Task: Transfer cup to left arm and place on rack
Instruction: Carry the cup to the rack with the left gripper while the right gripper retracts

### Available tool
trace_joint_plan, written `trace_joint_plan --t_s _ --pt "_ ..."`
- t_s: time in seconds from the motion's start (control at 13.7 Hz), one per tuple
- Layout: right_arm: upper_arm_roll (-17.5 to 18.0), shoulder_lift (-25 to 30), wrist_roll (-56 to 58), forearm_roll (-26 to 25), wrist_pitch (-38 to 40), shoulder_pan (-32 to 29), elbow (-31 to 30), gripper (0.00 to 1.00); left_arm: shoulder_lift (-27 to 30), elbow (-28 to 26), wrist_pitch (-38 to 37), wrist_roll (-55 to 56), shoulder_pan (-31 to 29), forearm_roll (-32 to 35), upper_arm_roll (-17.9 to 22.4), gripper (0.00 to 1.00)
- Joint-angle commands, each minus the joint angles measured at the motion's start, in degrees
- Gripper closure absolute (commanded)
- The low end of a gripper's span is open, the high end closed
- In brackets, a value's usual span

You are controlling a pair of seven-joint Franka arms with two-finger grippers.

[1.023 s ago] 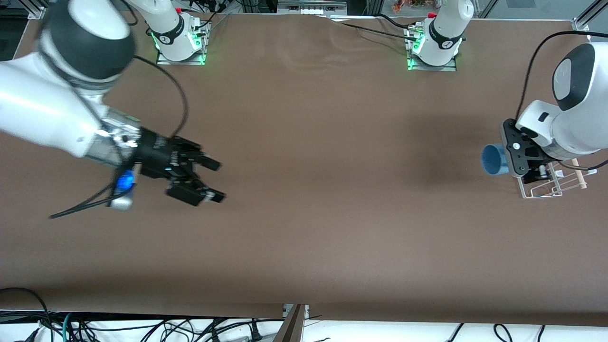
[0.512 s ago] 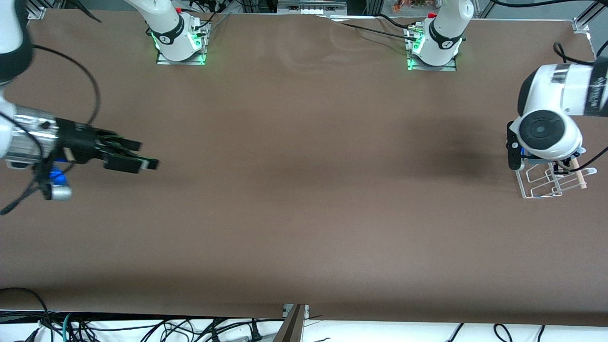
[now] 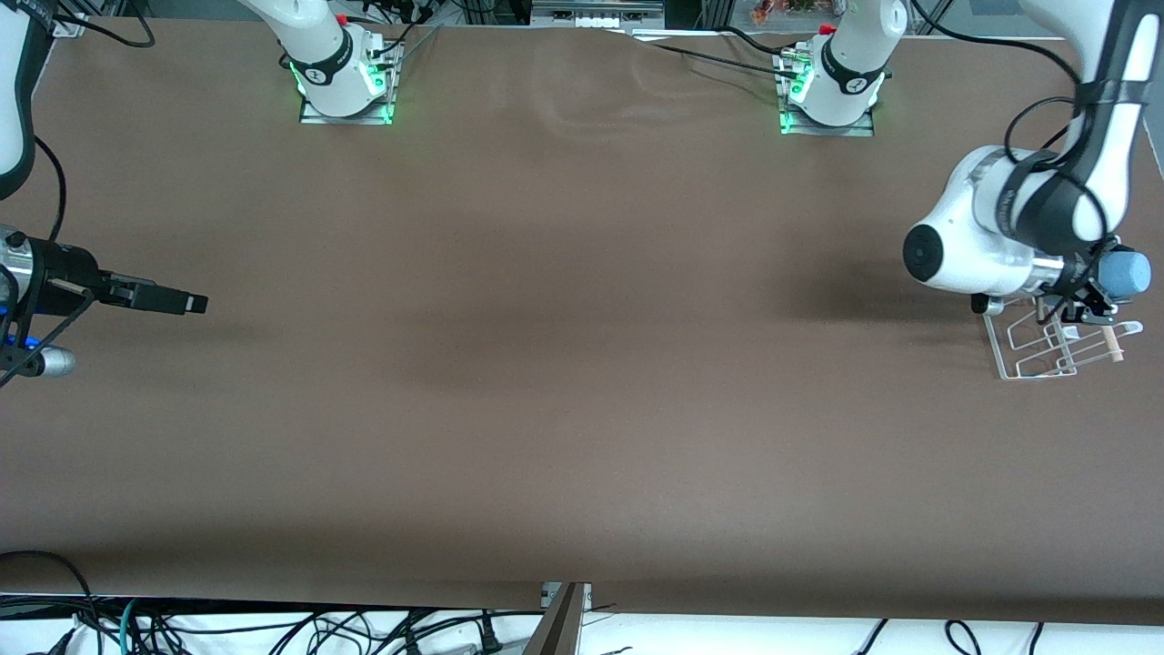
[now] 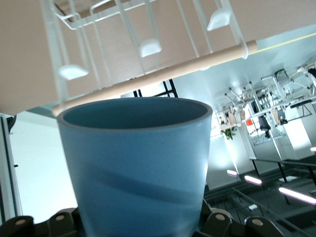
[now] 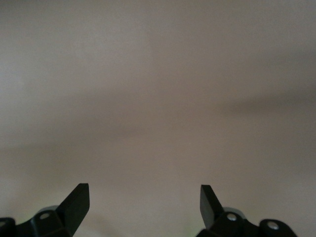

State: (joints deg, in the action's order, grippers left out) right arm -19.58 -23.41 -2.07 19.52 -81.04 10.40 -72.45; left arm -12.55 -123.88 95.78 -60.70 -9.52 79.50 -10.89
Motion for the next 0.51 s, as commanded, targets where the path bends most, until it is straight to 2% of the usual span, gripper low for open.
trace_joint_plan --t_s 0.0,0.22,0.44 --pt "0.06 2.76 5.49 -0.98 -0.34 0.06 -1.65 0.01 2.17 -4.87 0.99 1.9 -2.87 5.91 -0.98 1.0" --pt "0.77 3.63 2.43 0.61 2.11 1.28 -1.21 0.01 2.53 -9.09 0.9 4.95 -4.54 11.63 -0.89 1.0" --pt "0.86 10.29 1.73 -9.73 3.69 10.06 -0.85 0.01 2.97 -14.1 0.55 13.13 -5.34 14.89 -0.89 1.0"
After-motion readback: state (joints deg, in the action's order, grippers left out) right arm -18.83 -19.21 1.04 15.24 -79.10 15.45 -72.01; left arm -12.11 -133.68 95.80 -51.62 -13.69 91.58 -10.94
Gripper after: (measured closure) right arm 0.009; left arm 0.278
